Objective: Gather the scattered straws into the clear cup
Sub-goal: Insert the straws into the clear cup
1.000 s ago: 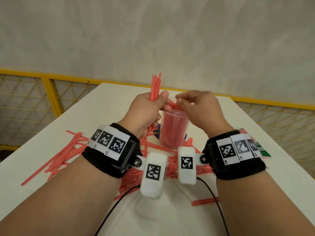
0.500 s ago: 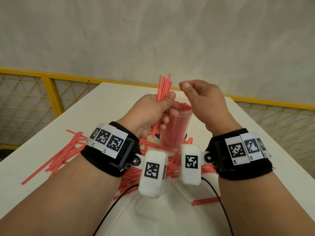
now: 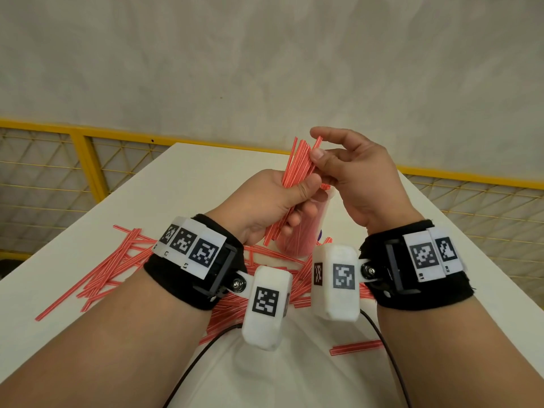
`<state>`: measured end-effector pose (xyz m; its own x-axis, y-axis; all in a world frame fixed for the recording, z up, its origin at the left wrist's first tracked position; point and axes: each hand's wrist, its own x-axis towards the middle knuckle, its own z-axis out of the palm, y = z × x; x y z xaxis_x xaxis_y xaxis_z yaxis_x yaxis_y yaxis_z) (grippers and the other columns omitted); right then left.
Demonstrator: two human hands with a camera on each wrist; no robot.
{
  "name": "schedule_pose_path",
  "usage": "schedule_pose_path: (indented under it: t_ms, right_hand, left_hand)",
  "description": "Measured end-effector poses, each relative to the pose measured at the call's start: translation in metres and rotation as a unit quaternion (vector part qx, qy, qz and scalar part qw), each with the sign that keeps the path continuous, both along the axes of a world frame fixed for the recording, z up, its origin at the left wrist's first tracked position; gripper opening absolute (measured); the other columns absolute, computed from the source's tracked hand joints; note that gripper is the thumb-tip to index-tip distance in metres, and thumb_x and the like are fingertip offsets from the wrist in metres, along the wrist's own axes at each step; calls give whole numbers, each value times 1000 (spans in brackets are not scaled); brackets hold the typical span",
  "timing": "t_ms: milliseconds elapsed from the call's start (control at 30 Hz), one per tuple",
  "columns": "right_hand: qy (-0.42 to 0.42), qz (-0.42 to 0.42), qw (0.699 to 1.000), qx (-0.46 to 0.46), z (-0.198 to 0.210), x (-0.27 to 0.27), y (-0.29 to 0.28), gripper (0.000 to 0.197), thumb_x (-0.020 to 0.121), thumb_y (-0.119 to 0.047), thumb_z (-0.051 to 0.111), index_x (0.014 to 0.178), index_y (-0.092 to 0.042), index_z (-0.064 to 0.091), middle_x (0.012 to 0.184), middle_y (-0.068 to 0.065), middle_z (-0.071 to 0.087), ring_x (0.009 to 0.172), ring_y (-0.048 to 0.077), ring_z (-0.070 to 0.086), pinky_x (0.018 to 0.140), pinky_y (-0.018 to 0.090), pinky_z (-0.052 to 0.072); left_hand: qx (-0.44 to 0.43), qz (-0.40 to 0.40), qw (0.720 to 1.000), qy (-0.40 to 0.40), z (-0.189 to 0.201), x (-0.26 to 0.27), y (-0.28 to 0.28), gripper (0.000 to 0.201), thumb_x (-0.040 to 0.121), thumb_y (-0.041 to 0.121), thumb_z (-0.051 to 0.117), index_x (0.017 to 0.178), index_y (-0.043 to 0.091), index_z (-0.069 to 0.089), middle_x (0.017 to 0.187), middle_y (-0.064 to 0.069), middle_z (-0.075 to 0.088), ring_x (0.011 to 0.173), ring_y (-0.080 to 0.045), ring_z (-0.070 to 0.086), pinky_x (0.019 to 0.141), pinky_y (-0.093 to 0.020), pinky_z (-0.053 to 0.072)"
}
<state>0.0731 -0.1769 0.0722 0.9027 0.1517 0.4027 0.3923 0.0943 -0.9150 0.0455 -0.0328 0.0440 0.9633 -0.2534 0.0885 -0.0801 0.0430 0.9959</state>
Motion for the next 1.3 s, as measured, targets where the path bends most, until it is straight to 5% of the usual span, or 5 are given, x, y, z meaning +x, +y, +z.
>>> schedule_pose_path:
  t_ms: [267, 600, 767, 1300]
  right_hand:
    - [3, -44, 996, 80, 3, 5, -6, 18, 91, 1, 59, 102, -12, 63, 73, 5, 72, 68, 21, 61, 70, 33, 52]
    - [-37, -147, 957, 246, 8, 13, -22, 18, 93, 5, 53, 105, -8, 56, 66, 2, 67, 69, 16, 64, 71, 31, 54]
    - [-40, -161, 955, 247, 7, 15, -24, 19, 94, 4, 53, 108, -9, 56, 70, 3, 67, 69, 15, 63, 70, 29, 53]
    - [-24, -87, 984, 151, 6, 8, -14, 28, 94, 2, 54, 113, -18, 61, 75, 0, 68, 72, 15, 65, 65, 30, 56]
  left_hand:
    - [19, -13, 1000, -18, -1, 2, 3, 49, 74, 54, 61, 92, 10, 72, 62, 1, 64, 41, -7, 47, 38, -18, 38]
    - [-3, 10, 1000, -16, -3, 10, 10, 41, 76, 53, 63, 82, 14, 73, 61, -2, 63, 36, -6, 38, 34, -15, 28]
    - [3, 59, 998, -7, -5, 13, 11, 37, 92, 44, 59, 83, 11, 71, 59, -1, 62, 36, -7, 38, 34, -16, 28]
    - [57, 107, 992, -32, -3, 13, 10, 30, 94, 46, 56, 89, 17, 62, 52, -2, 61, 34, -11, 37, 34, -17, 28]
